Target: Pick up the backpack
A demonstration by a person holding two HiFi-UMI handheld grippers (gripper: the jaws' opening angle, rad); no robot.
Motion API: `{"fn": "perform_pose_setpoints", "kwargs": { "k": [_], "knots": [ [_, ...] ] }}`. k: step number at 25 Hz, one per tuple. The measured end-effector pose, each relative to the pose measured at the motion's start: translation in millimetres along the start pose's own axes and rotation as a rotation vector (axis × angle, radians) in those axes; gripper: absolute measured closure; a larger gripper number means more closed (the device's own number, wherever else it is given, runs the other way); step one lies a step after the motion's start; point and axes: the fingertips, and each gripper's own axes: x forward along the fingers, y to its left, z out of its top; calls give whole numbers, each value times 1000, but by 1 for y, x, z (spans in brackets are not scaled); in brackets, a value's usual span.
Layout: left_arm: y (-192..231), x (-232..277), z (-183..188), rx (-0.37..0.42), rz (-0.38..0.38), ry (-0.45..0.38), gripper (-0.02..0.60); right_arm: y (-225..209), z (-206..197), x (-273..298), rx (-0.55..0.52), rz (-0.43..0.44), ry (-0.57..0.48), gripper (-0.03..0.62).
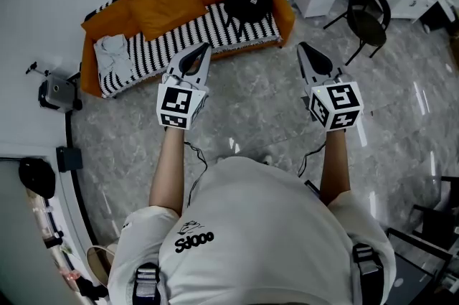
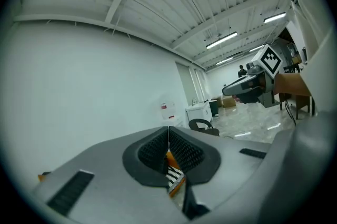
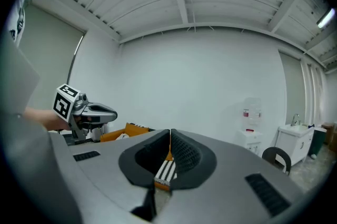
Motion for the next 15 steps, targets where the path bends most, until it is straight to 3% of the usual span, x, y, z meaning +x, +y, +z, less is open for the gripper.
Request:
{"fn": "perform_pose_setpoints", "kwargs": {
  "k": [15],
  "knots": [
    [-95,50,5,-5,59,86,558,-88,-40,-42,77,117,26,560]
  ]
}}
